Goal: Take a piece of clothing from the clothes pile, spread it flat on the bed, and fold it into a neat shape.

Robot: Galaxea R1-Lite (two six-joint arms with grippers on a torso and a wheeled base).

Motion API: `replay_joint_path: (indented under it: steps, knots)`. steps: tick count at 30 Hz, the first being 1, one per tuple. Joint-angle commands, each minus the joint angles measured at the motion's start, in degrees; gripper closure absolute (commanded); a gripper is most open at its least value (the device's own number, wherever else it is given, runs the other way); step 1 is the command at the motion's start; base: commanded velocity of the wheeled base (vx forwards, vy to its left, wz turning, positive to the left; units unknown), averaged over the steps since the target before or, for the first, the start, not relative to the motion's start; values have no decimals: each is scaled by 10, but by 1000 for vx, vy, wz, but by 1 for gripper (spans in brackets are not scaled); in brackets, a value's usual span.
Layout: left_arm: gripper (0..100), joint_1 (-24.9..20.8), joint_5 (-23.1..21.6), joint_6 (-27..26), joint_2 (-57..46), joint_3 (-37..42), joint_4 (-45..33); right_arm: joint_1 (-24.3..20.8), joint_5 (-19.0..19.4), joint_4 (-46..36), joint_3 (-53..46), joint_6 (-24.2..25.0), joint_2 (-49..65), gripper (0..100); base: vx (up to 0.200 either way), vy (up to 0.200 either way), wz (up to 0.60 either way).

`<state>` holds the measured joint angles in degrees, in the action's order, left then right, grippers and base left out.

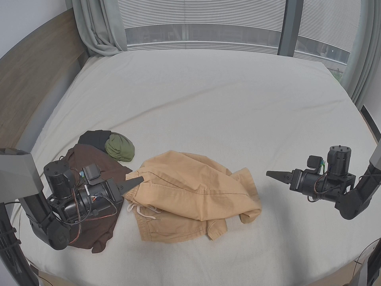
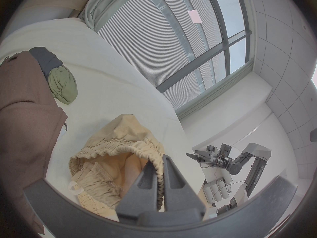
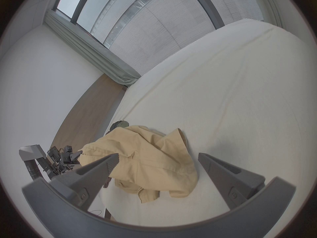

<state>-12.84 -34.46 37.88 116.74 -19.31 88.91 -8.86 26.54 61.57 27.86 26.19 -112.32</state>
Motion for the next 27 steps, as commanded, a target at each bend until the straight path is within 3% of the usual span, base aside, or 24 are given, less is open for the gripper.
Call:
replay_joint_path:
  steps: [1, 9, 18, 27]
  knots:
    - [100, 2, 0, 0, -1, 0, 0, -4, 0, 0, 1, 1, -23, 0, 0, 0, 0]
    - [100, 6, 0, -1, 1, 0, 0, -15, -1, 11, 6, 4, -80, 0, 0, 0, 0]
    - [100, 7, 1, -1, 2, -5, 0, -20, -4, 107, 6, 48, -157, 0, 0, 0, 0]
    - [100, 15, 1, -1, 2, -12, 0, -20, -4, 111, 16, 50, -192, 0, 0, 0, 0]
